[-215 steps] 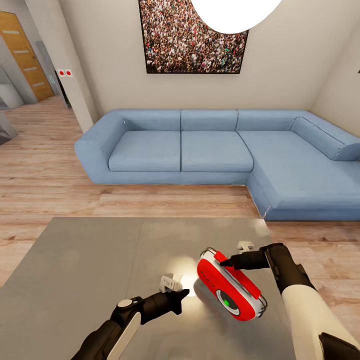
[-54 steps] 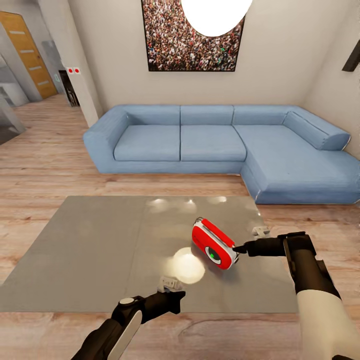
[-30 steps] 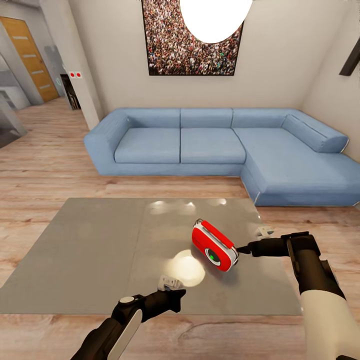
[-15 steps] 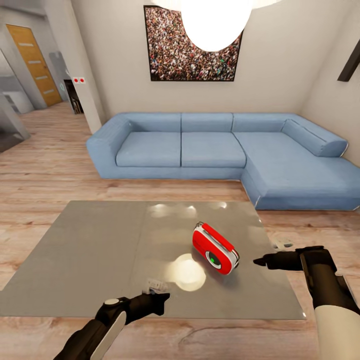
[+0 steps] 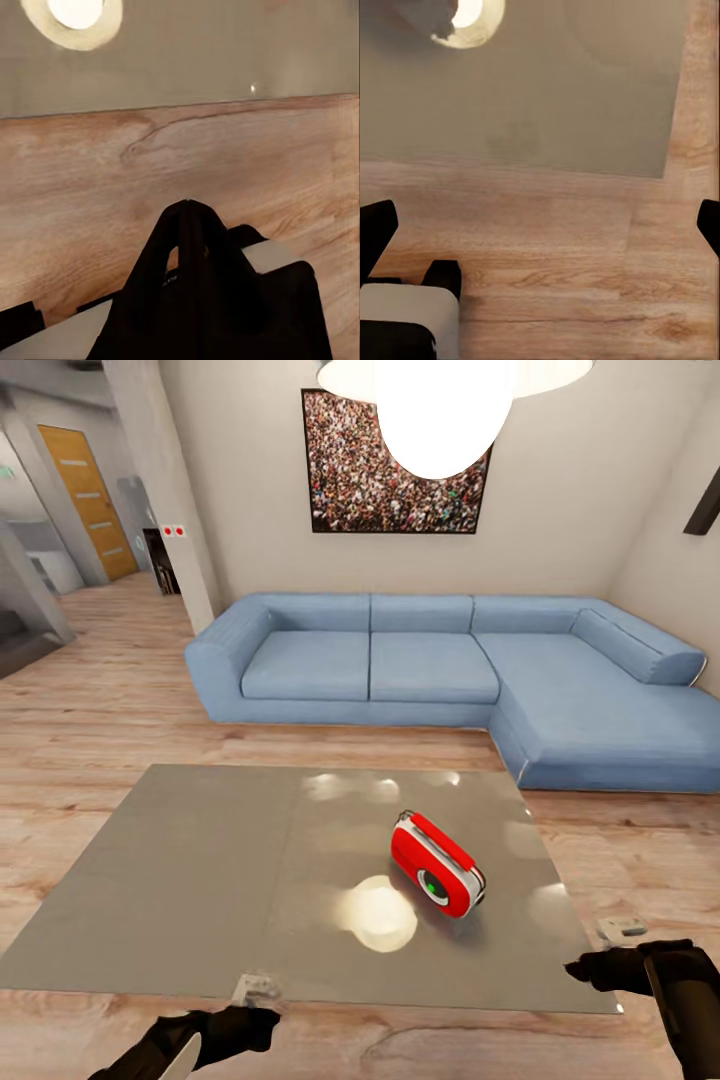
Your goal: Turn on the radio receiver that's on the table in the living room.
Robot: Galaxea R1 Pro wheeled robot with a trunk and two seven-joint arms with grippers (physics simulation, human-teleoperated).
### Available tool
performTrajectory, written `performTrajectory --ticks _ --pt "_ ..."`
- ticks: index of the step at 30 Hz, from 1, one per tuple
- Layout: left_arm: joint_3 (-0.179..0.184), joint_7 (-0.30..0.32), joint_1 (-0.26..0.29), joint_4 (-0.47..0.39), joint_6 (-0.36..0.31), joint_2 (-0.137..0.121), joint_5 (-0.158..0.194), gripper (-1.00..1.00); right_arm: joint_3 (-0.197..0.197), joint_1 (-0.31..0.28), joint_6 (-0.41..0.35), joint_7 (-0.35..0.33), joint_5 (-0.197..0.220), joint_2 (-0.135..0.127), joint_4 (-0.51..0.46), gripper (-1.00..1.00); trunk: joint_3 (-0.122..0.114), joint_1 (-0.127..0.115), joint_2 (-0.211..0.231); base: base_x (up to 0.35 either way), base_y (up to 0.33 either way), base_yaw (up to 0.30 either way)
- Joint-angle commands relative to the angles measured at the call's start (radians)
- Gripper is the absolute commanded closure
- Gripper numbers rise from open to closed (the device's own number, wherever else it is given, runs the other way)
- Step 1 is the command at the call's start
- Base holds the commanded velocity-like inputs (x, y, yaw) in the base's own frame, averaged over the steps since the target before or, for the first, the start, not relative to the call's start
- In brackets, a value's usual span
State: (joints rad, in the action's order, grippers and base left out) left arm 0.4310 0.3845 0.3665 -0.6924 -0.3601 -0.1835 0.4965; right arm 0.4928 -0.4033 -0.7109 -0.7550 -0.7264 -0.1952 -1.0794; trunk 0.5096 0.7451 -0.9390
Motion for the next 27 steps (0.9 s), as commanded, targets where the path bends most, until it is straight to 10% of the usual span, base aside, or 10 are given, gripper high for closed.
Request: performTrajectory --ticks 1,14,27 --pt "0.0 0.0 0.0 0.042 0.025 0.0 0.0 1.0 0.018 0.017 0.019 0.009 0.001 -0.001 0.001 -1.0 -0.002 0.0 0.0 0.0 0.0 0.086" --pt "0.0 0.0 0.0 0.35 0.156 0.009 -0.004 1.0 0.112 0.152 0.111 0.072 0.001 -0.005 0.102 -1.0 -0.022 0.0 0.0 0.0 0.0 0.087" --pt "0.001 -0.017 0.0 0.57 0.219 0.049 -0.019 1.0 0.115 0.164 0.316 0.344 0.003 -0.01 0.675 -1.0 -0.042 0.0 0.0 0.0 0.0 0.082"
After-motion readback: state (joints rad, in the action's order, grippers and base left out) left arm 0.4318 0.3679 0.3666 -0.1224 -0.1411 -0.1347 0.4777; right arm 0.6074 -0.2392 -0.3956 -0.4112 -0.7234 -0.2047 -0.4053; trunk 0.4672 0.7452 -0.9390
